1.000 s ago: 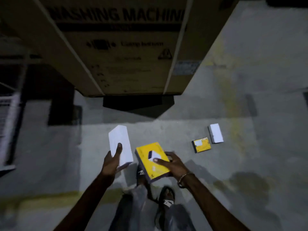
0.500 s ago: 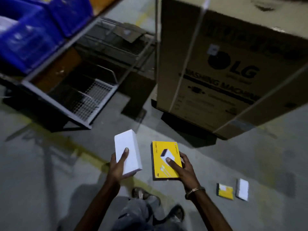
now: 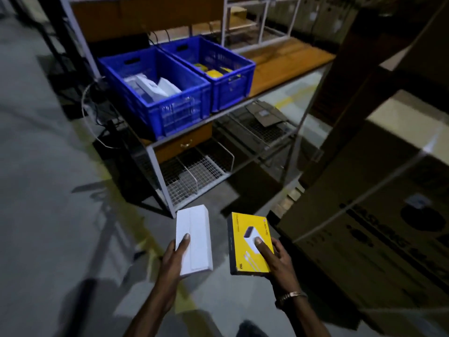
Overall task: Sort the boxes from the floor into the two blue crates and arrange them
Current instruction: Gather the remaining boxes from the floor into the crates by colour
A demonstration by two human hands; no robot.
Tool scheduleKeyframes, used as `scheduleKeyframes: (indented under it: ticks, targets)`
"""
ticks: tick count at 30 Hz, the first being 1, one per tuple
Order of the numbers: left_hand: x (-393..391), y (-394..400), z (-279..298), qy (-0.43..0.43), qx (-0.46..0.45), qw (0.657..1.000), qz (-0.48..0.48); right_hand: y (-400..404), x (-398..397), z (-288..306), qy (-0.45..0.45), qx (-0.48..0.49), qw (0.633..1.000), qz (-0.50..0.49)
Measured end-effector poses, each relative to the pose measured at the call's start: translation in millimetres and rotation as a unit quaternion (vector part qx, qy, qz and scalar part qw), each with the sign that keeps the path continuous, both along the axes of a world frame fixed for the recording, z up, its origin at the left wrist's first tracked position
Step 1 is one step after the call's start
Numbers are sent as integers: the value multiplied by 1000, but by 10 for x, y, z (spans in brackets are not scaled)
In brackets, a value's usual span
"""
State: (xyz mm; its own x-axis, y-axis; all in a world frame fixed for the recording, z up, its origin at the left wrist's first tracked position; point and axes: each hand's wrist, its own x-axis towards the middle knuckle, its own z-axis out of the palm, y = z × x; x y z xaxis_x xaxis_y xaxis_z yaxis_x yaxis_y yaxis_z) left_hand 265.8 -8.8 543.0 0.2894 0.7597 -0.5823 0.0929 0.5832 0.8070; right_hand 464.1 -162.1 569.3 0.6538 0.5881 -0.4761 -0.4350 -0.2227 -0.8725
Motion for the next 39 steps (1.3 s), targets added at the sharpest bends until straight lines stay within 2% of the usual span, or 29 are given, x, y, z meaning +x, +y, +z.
scheduleKeyframes:
  ticks: [7,14,22,28,34,37,39]
  targets:
    - [348,710,103,-30,13,998,48,1039,555,96,2,14,999,42]
    - [1136,1674,247,-8,70,993,93,2199,1347,106,-5,18,996,90]
    - [1930,2730,479,-15,91,989,114,3272,2332,228,-20,53,989,135]
    - [2439,3711,822,-32,205,962,176,3988,2814,268,-15,72,988,133]
    - [2895,4756,1092,9,316,930,189,4838,3239,396,-37,89,987,128]
    - [3070,5318,1100,66,311,933,166,5276,3480,505,-55,97,988,109]
    - [3138,5660,974,141,291,939,119,5529,3605,604,-67,105,988,96]
